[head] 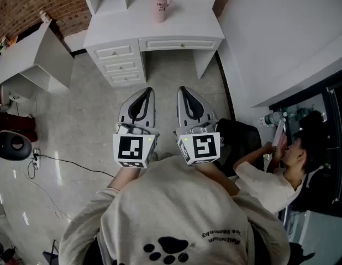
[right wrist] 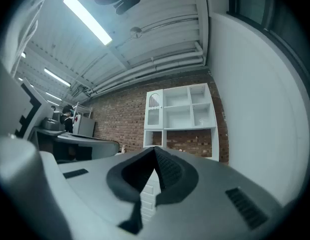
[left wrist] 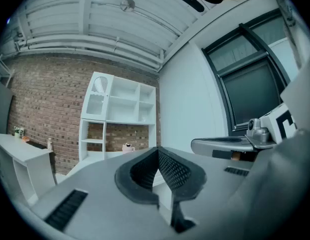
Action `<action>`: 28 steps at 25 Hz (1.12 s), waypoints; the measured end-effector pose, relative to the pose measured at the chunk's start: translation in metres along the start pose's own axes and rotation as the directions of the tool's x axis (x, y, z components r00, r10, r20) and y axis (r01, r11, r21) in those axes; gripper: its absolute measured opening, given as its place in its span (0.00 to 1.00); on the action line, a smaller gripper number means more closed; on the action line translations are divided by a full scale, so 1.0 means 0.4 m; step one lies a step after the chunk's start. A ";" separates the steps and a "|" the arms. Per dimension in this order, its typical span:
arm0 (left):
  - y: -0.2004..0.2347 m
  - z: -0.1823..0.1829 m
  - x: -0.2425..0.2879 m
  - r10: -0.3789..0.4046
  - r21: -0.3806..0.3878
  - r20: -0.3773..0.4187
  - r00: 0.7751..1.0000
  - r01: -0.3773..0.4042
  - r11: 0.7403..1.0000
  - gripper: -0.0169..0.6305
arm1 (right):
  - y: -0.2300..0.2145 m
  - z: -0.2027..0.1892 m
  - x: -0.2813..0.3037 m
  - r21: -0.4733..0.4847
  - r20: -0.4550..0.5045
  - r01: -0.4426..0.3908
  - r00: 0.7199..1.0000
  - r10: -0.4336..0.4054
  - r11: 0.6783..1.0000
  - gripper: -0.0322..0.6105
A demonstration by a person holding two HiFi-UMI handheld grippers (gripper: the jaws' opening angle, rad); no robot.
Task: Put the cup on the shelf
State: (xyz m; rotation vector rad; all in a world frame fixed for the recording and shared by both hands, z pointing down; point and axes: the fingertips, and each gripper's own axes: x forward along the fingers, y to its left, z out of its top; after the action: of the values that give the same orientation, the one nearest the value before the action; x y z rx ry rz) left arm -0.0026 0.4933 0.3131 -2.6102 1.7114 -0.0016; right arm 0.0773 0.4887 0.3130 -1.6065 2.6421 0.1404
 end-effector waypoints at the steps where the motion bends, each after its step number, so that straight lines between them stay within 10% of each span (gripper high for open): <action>1: -0.005 0.000 0.004 0.001 -0.001 -0.001 1.000 -0.001 1.000 0.04 | -0.007 -0.002 -0.002 0.003 -0.002 -0.001 1.000 0.001 1.000 0.06; 28: 0.049 -0.057 0.194 -0.016 -0.028 -0.018 1.000 0.016 0.999 0.04 | -0.116 -0.080 0.147 0.041 -0.024 -0.024 0.999 0.025 0.999 0.06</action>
State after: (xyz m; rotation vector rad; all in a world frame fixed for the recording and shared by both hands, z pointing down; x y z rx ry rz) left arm 0.0102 0.4141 0.3348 -2.6517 1.7085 -0.0013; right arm 0.0917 0.4120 0.3372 -1.5746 2.6657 0.0681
